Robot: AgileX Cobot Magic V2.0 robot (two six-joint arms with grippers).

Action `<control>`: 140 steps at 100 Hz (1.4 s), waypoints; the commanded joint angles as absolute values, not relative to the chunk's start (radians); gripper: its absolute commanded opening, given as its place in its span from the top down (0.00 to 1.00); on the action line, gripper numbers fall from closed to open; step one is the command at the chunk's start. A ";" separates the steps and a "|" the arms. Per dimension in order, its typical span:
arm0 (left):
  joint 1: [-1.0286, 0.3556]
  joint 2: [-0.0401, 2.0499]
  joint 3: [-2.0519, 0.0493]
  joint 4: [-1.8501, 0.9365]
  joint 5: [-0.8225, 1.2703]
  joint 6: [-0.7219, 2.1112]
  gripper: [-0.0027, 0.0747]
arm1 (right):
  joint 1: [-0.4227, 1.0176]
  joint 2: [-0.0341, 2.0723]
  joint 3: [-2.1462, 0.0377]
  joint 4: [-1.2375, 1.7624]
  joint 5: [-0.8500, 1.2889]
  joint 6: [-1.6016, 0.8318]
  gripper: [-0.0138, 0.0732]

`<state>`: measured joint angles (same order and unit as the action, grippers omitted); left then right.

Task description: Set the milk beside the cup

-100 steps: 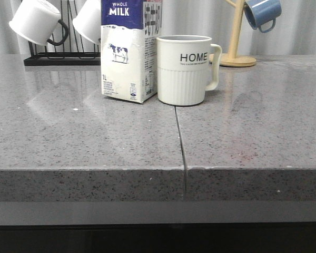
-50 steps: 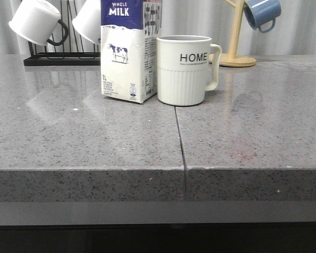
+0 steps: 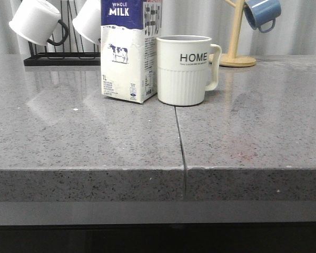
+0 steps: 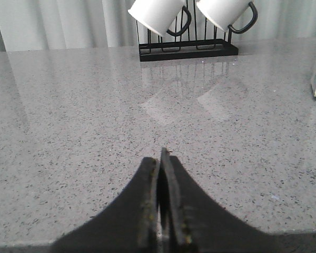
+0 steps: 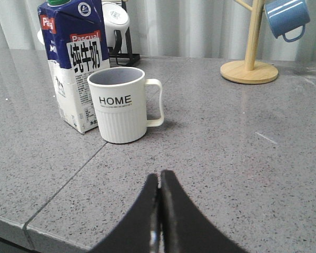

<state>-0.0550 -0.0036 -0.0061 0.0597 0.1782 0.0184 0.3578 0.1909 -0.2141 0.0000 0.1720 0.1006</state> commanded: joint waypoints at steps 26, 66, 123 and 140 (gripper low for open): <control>-0.052 -0.034 0.040 0.050 0.108 0.019 0.99 | 0.360 0.198 -0.241 0.000 0.099 0.096 0.92; -0.052 -0.034 0.040 0.050 0.108 0.019 0.99 | 0.296 0.198 -0.232 0.000 0.013 0.094 0.92; -0.052 -0.034 0.040 0.050 0.108 0.019 0.99 | 0.001 0.132 -0.006 0.000 -0.126 0.018 0.92; -0.052 -0.034 0.040 0.050 0.108 0.019 0.99 | 0.000 0.063 0.018 0.000 -0.059 0.044 0.92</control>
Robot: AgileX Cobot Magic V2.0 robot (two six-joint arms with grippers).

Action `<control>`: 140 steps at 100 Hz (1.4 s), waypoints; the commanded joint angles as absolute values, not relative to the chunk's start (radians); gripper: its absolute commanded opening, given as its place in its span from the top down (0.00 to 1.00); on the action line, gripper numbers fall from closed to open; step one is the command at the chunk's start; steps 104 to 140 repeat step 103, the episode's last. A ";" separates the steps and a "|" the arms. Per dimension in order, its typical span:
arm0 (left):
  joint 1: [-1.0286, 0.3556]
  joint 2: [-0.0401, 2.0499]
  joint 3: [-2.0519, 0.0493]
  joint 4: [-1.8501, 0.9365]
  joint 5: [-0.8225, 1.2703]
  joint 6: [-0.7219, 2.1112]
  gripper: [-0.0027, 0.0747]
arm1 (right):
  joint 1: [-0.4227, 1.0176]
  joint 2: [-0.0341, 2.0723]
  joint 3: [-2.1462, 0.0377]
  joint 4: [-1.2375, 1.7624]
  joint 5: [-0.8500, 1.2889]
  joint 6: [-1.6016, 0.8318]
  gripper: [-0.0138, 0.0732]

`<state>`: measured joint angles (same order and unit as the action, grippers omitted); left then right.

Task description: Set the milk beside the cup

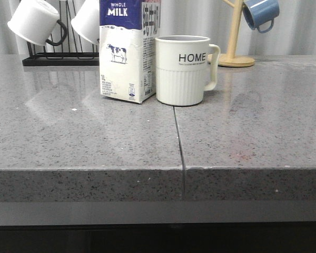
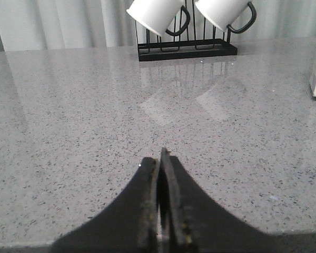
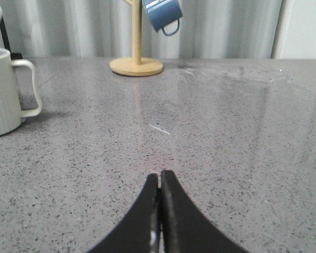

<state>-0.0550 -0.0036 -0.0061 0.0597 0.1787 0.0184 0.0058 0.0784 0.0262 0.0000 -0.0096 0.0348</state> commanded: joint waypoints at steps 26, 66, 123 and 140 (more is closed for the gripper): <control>-0.052 -0.034 0.040 0.050 0.108 0.019 0.99 | -0.001 -0.029 0.019 0.000 0.033 0.044 0.92; -0.052 -0.034 0.040 0.050 0.108 0.019 0.99 | -0.001 -0.028 0.019 0.000 0.038 0.044 0.92; -0.052 -0.034 0.040 0.050 0.108 0.019 0.99 | -0.001 -0.028 0.019 0.000 0.038 0.044 0.92; -0.052 -0.034 0.040 0.050 0.108 0.019 0.99 | -0.001 -0.028 0.019 0.000 0.038 0.044 0.92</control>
